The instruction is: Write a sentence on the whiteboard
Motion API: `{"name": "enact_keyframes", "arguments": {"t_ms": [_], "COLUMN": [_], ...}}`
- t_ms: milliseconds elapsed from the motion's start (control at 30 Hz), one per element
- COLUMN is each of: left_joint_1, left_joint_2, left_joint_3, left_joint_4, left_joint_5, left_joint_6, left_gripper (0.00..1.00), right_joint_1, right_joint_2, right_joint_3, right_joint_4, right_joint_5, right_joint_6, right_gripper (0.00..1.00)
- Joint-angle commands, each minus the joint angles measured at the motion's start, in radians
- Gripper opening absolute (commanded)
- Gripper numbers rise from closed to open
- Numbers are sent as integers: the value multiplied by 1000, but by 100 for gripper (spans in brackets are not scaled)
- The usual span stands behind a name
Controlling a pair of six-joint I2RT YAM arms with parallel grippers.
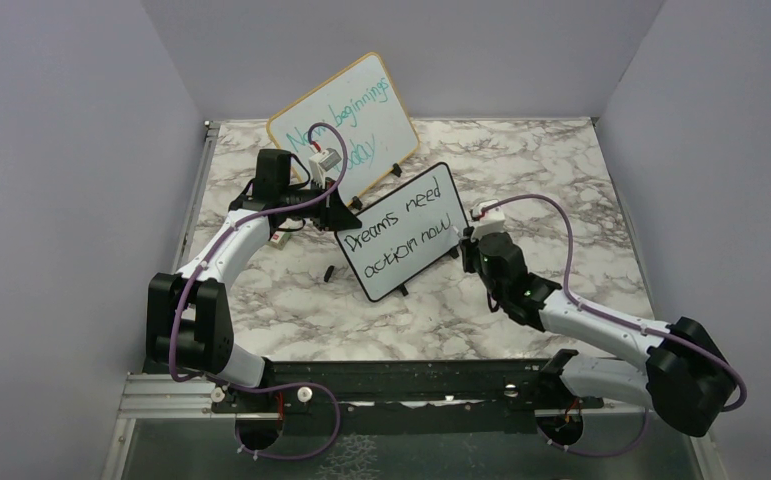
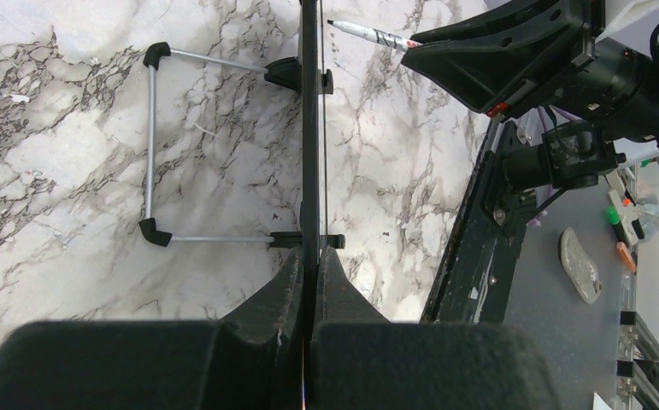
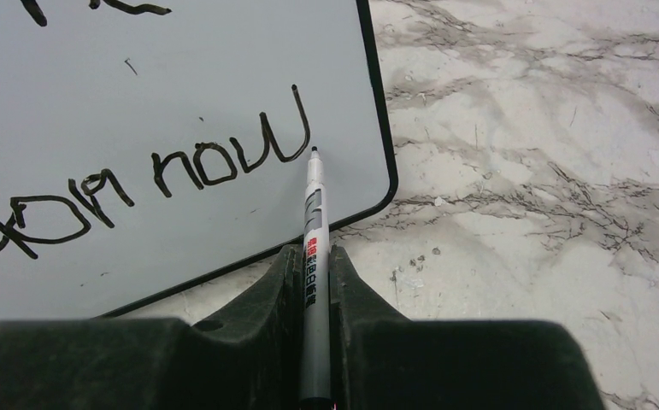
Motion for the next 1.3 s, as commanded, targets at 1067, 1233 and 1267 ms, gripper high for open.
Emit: {"name": "enact_keyframes", "arguments": {"t_ms": [1067,1233,1267], "left_joint_1": [-4,-3,-3], "left_joint_2": [-36,-99,-114], "left_joint_3": [61,115,127], "left_joint_4": [-56,-63,-71], "left_joint_5": [-110,-190,-209], "left_joint_6": [-45,-88,-92], "left_gripper": [14,25,27], "right_joint_1": [-29,-27,-28], "right_joint_2": [-225,-325,-343], "right_joint_3": [32,53,56], "right_joint_4": [-186,-254,-273], "right_joint_5": [32,39,38], "right_joint_6": [15,21,22], "right_gripper": [0,0,0]}}
